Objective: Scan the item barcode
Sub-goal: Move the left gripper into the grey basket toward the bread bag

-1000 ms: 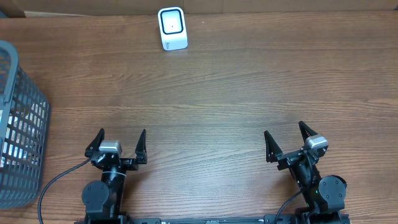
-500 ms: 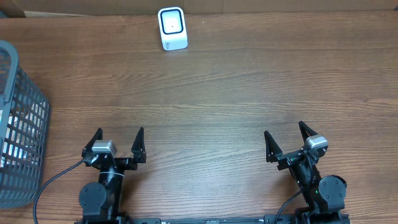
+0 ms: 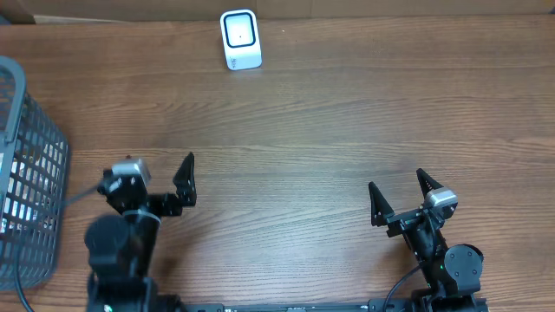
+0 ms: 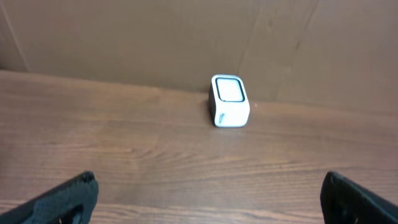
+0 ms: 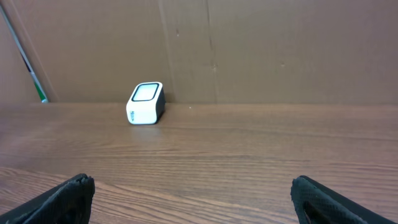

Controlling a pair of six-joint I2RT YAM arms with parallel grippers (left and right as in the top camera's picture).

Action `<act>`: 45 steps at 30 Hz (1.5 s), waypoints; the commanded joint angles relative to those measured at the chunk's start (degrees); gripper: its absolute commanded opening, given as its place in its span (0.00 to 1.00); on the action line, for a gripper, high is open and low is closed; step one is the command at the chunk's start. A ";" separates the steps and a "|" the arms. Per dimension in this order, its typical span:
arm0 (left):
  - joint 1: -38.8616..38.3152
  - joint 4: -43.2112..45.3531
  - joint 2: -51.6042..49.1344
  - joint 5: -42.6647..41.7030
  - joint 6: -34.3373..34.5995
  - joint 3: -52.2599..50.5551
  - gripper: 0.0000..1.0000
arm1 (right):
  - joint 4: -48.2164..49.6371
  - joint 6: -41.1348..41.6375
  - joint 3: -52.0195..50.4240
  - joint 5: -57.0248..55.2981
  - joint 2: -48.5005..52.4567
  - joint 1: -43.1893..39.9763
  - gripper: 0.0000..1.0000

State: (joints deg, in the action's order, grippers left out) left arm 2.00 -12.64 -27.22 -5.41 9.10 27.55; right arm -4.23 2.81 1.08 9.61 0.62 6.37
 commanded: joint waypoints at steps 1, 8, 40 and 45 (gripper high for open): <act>0.33 -6.32 -10.80 -2.14 0.50 13.29 1.00 | 0.26 0.15 -0.61 -0.52 -0.46 -0.24 1.00; 0.33 -28.41 -31.08 -5.97 -3.41 40.26 1.00 | 0.26 0.15 -0.61 -0.52 -0.46 -0.24 1.00; 43.85 -66.23 -55.71 -1.36 14.29 83.32 0.82 | 0.26 0.15 -0.61 -0.52 -0.46 -0.24 1.00; 52.78 -66.01 -60.08 -3.48 14.58 82.73 0.85 | 0.26 0.15 -0.61 -0.52 -0.46 -0.24 1.00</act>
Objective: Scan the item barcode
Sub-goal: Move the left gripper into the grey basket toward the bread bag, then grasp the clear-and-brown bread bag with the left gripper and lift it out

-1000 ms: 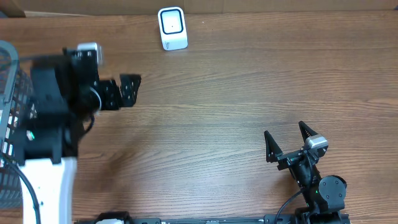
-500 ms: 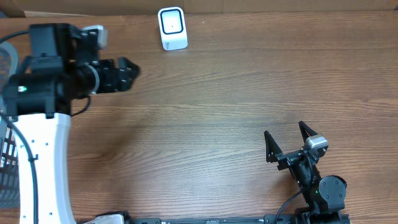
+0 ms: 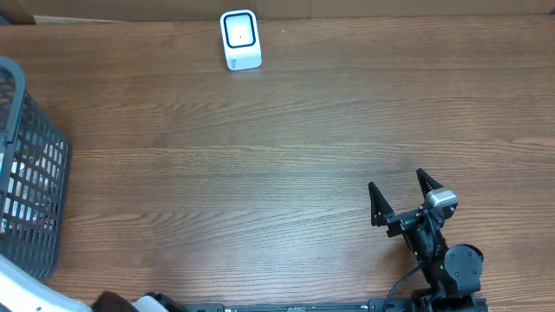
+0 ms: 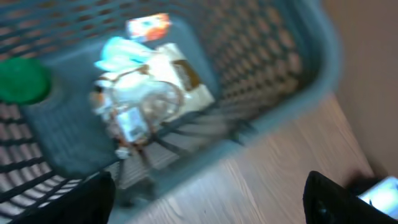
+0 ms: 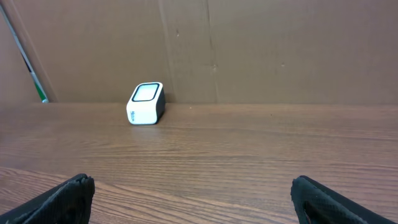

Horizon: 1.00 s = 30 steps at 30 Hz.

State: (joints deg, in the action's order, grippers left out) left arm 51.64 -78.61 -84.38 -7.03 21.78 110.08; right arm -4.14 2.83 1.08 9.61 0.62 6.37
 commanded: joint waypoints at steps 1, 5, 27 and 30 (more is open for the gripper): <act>4.02 -0.02 -4.17 -1.84 1.92 0.20 0.87 | 0.17 0.13 -0.61 -0.52 -0.46 -0.24 1.00; 5.92 -0.26 -9.38 -1.77 1.90 0.20 0.94 | 0.17 0.13 -0.61 -0.52 -0.46 -0.24 1.00; 6.12 21.77 -19.12 2.99 6.73 -27.32 1.00 | 0.17 0.13 -0.61 -0.52 -0.46 -0.24 1.00; 6.10 25.66 -19.12 3.02 6.73 -30.47 0.99 | 0.17 0.13 -0.61 -0.52 -0.46 -0.24 1.00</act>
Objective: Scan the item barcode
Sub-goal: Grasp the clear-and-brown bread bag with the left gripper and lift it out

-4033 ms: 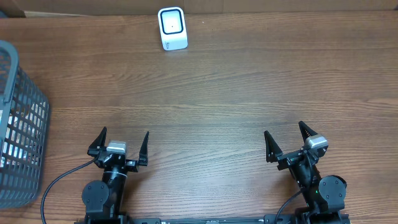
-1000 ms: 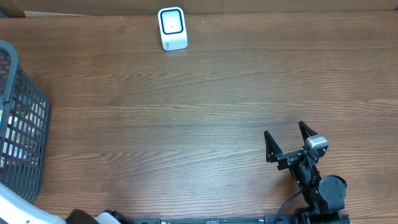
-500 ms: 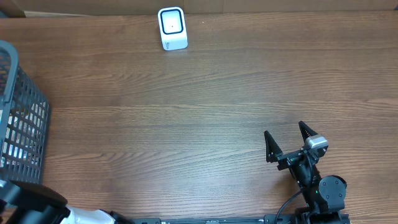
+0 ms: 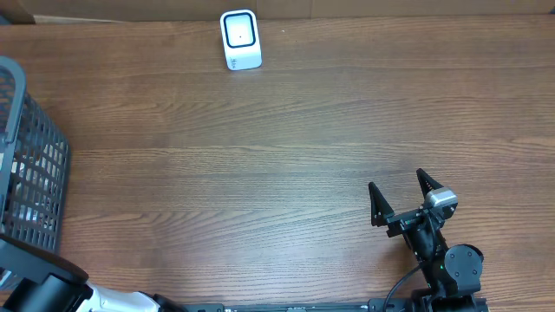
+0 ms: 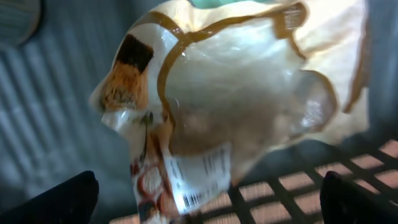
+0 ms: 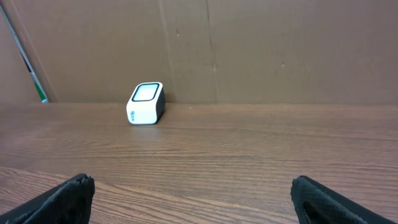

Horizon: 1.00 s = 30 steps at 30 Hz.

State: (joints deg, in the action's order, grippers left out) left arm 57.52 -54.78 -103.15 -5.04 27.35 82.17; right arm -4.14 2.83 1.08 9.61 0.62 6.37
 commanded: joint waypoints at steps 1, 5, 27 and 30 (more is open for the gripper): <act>0.22 3.13 -0.35 1.01 1.18 -3.37 1.00 | 0.17 0.13 -0.61 -0.52 -0.46 -0.24 1.00; 0.07 9.05 -0.35 -0.20 0.90 -5.46 1.00 | 0.17 0.13 -0.61 -0.52 -0.46 -0.24 1.00; -4.42 22.14 -4.63 0.98 -1.68 -12.74 0.94 | 0.17 0.13 -0.61 -0.52 -0.46 -0.24 1.00; -4.42 22.05 -6.21 0.76 -1.66 -12.74 0.31 | 0.17 0.13 -0.61 -0.52 -0.46 -0.24 1.00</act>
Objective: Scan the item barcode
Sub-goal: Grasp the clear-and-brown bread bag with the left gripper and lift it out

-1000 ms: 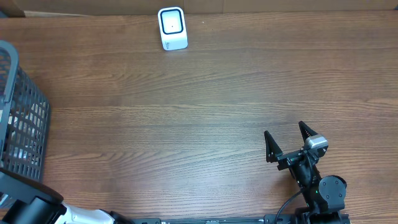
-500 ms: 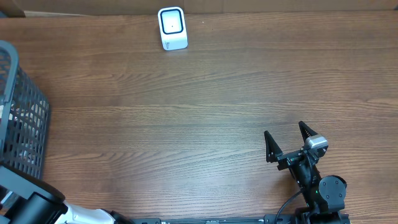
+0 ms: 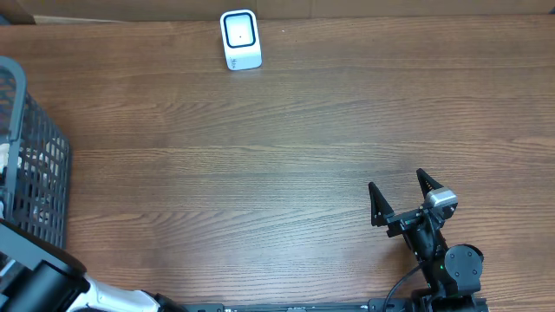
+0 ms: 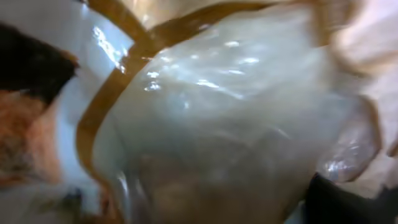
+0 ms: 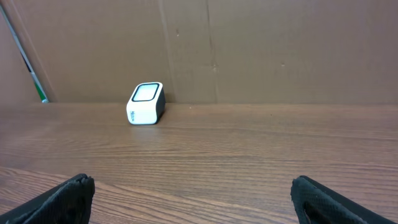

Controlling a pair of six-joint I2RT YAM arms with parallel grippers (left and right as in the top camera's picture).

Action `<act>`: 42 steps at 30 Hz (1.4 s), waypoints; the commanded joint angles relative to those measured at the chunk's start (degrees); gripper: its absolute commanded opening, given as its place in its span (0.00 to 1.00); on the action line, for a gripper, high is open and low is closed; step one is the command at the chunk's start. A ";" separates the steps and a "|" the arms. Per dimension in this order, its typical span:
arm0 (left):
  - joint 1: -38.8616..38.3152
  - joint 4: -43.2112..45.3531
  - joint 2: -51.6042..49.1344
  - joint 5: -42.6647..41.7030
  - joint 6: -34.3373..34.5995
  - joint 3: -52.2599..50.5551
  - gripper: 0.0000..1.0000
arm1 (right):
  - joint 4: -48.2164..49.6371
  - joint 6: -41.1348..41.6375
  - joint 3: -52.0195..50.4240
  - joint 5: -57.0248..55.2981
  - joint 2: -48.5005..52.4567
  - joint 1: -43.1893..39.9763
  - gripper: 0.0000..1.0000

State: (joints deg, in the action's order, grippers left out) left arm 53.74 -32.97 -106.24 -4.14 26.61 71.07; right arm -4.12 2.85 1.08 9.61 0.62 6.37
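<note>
A clear plastic bag with a brown border and orange print (image 4: 211,112) fills the left wrist view, very close. My left gripper (image 4: 208,202) is open with the bag between its widely spread fingers; only the right fingertip (image 4: 351,199) shows clearly. No barcode label is visible. The white scanner (image 3: 240,39) stands at the table's far edge, also in the right wrist view (image 5: 145,104). My right gripper (image 3: 401,201) rests open and holds nothing near the front right (image 5: 193,199).
A grey mesh basket (image 3: 39,173) stands at the table's left edge; the left arm (image 3: 35,290) reaches in from the lower left corner. A brown cardboard wall (image 5: 249,50) runs behind the scanner.
My left gripper has come much closer to the bag in the basket, which now fills its view; the barcode label seen before is out of frame. The right arm has not moved.
My left gripper stood open at the front left, facing the scanner. Then it was over the basket, looking down on the items inside. Then it hung open close above the bag with its barcode label showing, and now the bag sits between its fingers.
</note>
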 commanded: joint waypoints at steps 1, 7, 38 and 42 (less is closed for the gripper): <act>-0.63 0.26 -3.13 -0.17 -0.92 -1.62 0.18 | 0.15 0.11 -0.61 -0.52 -0.46 -0.24 1.00; -0.50 -2.49 -1.84 -0.94 -0.94 1.97 0.04 | 0.15 0.11 -0.61 -0.52 -0.46 -0.24 1.00; -0.63 -16.98 15.02 -9.03 -3.37 23.04 0.04 | 0.15 0.11 -0.61 -0.50 -0.46 -0.24 1.00; -0.61 -18.03 21.44 -9.01 -3.48 27.91 0.04 | 0.15 0.11 -0.61 -0.52 -0.46 -0.24 1.00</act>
State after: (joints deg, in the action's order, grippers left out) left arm 53.58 -51.31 -92.75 -11.14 24.82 93.14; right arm -4.14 2.81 1.08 9.61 0.62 6.37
